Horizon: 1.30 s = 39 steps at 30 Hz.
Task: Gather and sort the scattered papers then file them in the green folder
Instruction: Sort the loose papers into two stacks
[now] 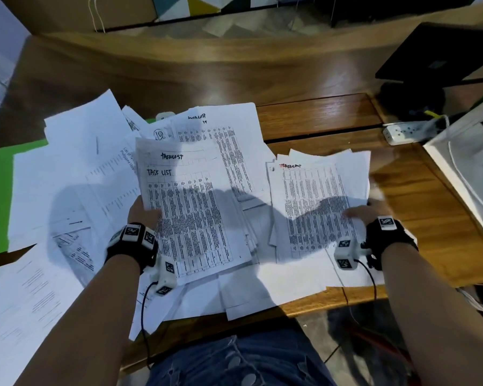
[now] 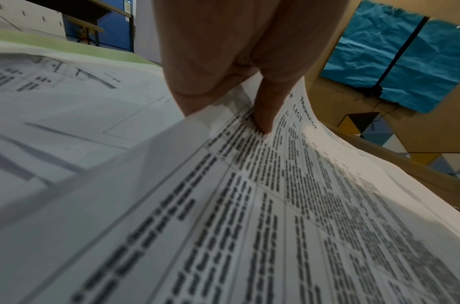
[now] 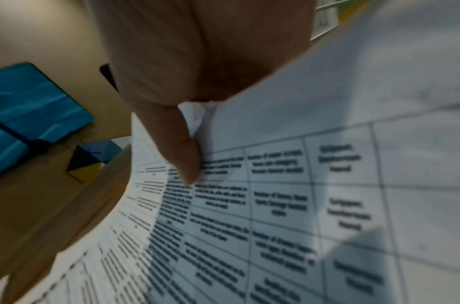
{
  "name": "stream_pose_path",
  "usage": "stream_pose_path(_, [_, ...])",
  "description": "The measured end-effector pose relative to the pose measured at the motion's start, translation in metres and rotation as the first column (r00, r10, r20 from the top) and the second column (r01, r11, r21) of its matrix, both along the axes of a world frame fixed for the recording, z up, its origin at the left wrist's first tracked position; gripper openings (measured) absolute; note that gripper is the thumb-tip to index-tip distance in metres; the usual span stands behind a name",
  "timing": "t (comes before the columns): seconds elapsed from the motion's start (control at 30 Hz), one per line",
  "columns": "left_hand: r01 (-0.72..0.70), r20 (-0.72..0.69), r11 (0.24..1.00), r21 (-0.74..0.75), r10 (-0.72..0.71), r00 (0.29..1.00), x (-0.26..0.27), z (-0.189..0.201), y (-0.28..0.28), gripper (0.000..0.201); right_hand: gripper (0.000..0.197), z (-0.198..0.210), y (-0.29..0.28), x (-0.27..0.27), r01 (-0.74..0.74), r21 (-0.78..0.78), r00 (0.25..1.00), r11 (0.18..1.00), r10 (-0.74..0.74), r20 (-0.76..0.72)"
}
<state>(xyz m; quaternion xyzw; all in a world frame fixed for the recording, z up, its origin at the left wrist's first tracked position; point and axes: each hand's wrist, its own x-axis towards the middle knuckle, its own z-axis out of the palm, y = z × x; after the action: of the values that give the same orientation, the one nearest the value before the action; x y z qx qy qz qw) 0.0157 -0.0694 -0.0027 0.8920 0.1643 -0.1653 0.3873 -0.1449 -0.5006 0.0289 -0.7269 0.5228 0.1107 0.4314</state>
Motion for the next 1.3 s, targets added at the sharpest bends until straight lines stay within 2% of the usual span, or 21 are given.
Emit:
stream_pose_path(0.13, [-0.019,-0.019,1.0,-0.022,0.019,1.0,0.002,-0.001,-0.001,0.024,0.043,0.025,-0.002,0.027,-0.136,-0.072,0.974,0.988,0.147,0.173])
stream_pose_path(0.23, [-0.044,-0.048,0.996,-0.071,0.041,0.998,0.002,0.001,-0.004,0.023,0.034,0.052,0.003,0.053,-0.227,-0.101,0.912,0.969,0.248,0.327])
stream_pose_path(0.3, [-0.057,-0.06,0.995,-0.086,0.052,0.997,0.002,0.004,-0.005,0.022,0.031,0.072,0.01,0.077,-0.265,-0.181,0.85,0.947,0.318,0.42])
stream_pose_path(0.43, [-0.059,-0.078,0.992,-0.108,0.05,0.996,0.003,0.013,-0.01,0.019,0.037,0.109,0.031,0.123,-0.369,-0.364,0.733,0.855,0.509,0.453])
stream_pose_path(0.57, [-0.073,-0.096,0.989,-0.128,0.061,0.994,0.003,0.024,-0.016,0.029,0.031,0.14,0.068,0.164,-0.418,-0.531,0.625,0.737,0.657,0.421])
stream_pose_path(0.67, [-0.101,-0.124,0.985,-0.139,0.084,0.989,0.003,0.028,-0.018,0.032,0.03,0.155,0.091,0.186,-0.354,-0.526,0.582,0.773,0.622,0.523])
stream_pose_path(0.73, [-0.102,-0.17,0.985,-0.137,0.078,0.982,0.006,0.026,-0.015,0.037,0.026,0.164,0.102,0.201,-0.307,-0.412,0.543,0.858,0.514,0.665])
stream_pose_path(0.8, [-0.119,-0.218,0.979,-0.164,0.081,0.973,0.011,0.022,-0.011,0.041,0.031,0.172,0.112,0.216,-0.293,-0.309,0.517,0.905,0.422,0.745])
stream_pose_path(0.87, [-0.159,-0.275,0.965,-0.208,0.098,0.956,0.014,0.021,-0.008,0.051,0.037,0.167,0.115,0.229,-0.321,-0.219,0.543,0.921,0.369,0.754])
stream_pose_path(0.9, [-0.195,-0.313,0.951,-0.24,0.115,0.943,0.015,0.019,-0.005,0.062,0.037,0.16,0.116,0.235,-0.338,-0.167,0.575,0.926,0.344,0.742])
stream_pose_path(1.0, [-0.44,-0.47,0.798,-0.411,0.228,0.853,0.02,-0.003,0.01,0.099,0.021,0.116,0.119,0.233,-0.348,-0.005,0.726,0.938,0.272,0.631])
stream_pose_path(1.03, [-0.485,-0.493,0.748,-0.454,0.242,0.835,0.026,-0.023,0.018,0.111,0.015,0.095,0.121,0.224,-0.346,0.055,0.782,0.936,0.256,0.568])
stream_pose_path(1.07, [-0.504,-0.509,0.714,-0.487,0.237,0.827,0.027,-0.021,0.02,0.118,0.012,0.074,0.127,0.214,-0.35,0.109,0.831,0.93,0.255,0.494])
stream_pose_path(1.1, [-0.512,-0.513,0.697,-0.502,0.237,0.825,0.029,-0.017,0.019,0.115,0.011,0.052,0.133,0.202,-0.356,0.141,0.867,0.924,0.27,0.419])
stream_pose_path(1.13, [-0.519,-0.518,0.687,-0.509,0.236,0.822,0.03,-0.011,0.018,0.103,0.017,0.03,0.14,0.192,-0.384,0.132,0.881,0.914,0.32,0.348])
stream_pose_path(1.2, [-0.507,-0.519,0.693,-0.513,0.221,0.826,0.024,0.021,0.004,0.087,0.033,-0.007,0.153,0.175,-0.433,0.047,0.887,0.9,0.416,0.201])
stream_pose_path(1.3, [-0.464,-0.501,0.754,-0.465,0.208,0.84,0.023,0.026,-0.005,0.083,0.077,-0.027,0.174,0.16,-0.453,-0.165,0.89,0.876,0.456,-0.023])
